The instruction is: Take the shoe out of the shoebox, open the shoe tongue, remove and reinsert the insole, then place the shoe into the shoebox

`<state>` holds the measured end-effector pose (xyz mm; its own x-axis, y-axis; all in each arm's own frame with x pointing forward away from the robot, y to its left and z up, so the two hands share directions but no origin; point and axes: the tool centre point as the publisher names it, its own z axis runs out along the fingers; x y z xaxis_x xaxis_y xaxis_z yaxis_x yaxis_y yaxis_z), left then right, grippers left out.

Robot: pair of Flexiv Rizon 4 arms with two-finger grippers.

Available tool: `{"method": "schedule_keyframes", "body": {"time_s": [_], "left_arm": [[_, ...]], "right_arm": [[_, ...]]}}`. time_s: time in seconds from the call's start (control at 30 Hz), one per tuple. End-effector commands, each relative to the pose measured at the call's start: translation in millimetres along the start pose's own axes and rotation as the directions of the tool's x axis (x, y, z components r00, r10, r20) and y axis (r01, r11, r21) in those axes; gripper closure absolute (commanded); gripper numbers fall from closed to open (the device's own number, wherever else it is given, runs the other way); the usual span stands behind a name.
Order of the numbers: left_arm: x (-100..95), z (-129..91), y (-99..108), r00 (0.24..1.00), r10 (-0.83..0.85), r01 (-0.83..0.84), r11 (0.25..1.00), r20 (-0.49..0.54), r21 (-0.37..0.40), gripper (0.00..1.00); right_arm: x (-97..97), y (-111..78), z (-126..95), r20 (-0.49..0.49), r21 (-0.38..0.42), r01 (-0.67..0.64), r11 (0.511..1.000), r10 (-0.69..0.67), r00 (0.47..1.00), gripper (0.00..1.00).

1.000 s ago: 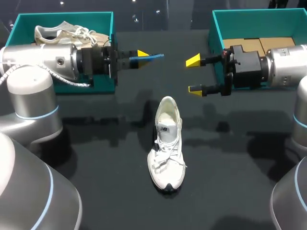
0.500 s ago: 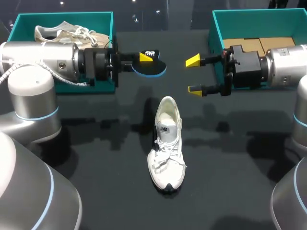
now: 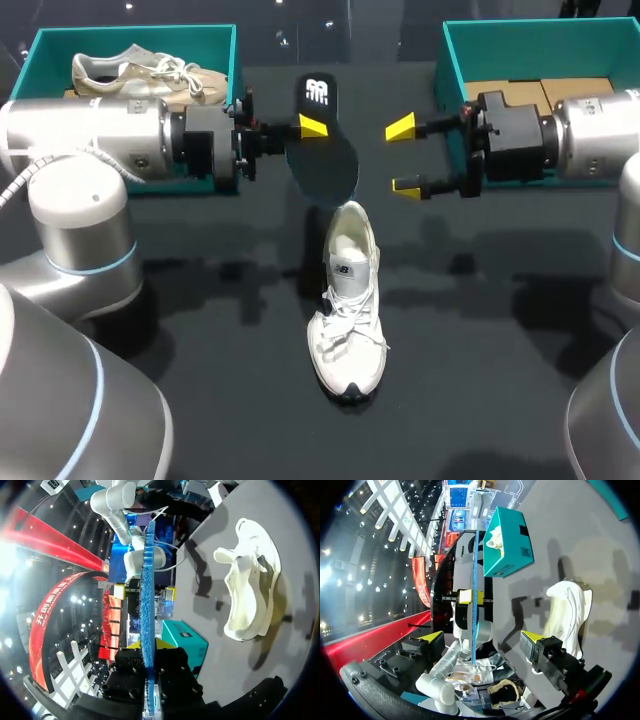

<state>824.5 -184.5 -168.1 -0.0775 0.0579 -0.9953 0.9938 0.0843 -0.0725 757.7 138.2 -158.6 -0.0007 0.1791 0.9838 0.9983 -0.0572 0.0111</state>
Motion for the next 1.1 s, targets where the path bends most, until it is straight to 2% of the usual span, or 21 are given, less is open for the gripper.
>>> {"method": "schedule_keyframes", "body": {"time_s": [0.03,0.23,0.67,0.7,0.73,0.77,0.83,0.9,1.1], "left_arm": [[-0.6,13,4,1.0,0.023,-0.023,1.0,0.0,0.002,1.0],[-2.1,21,8,0.999,0.048,-0.048,0.999,0.003,0.01,1.0],[-5.3,28,7,0.996,0.086,-0.087,0.995,0.029,0.041,1.0],[-5.5,28,7,0.996,0.088,-0.089,0.995,0.031,0.041,1.0],[-5.6,28,7,0.995,0.089,-0.091,0.995,0.033,0.041,1.0],[-5.7,28,7,0.995,0.093,-0.094,0.995,0.037,0.04,1.0],[-6.0,28,6,0.995,0.095,-0.097,0.995,0.04,0.039,1.0],[-6.4,28,5,0.994,0.099,-0.101,0.994,0.047,0.036,1.0],[-6.8,30,3,0.99,0.128,-0.129,0.991,0.058,0.022,1.0]], "right_arm": [[5.1,4.5,7,0.006,0.02,0.028,0.999,-0.028,1.0,0.0],[2.3,3.5,20,0.003,0.041,0.113,0.993,-0.114,0.994,0.0],[-0.3,15.4,40,-0.018,0.1,0.16,0.982,-0.159,0.987,0.0],[-0.3,16.0,41,-0.021,0.102,0.163,0.981,-0.161,0.987,0.18],[-0.2,16.6,42,-0.023,0.103,0.164,0.981,-0.162,0.986,0.26],[-0.3,17.3,44,-0.023,0.105,0.164,0.981,-0.162,0.987,0.3],[-0.4,18.1,45,-0.026,0.108,0.164,0.98,-0.162,0.986,0.3],[-0.1,18.7,47,-0.027,0.11,0.165,0.98,-0.163,0.986,0.36],[0.1,19.1,53,-0.037,0.119,0.17,0.978,-0.167,0.985,0.42]]}}
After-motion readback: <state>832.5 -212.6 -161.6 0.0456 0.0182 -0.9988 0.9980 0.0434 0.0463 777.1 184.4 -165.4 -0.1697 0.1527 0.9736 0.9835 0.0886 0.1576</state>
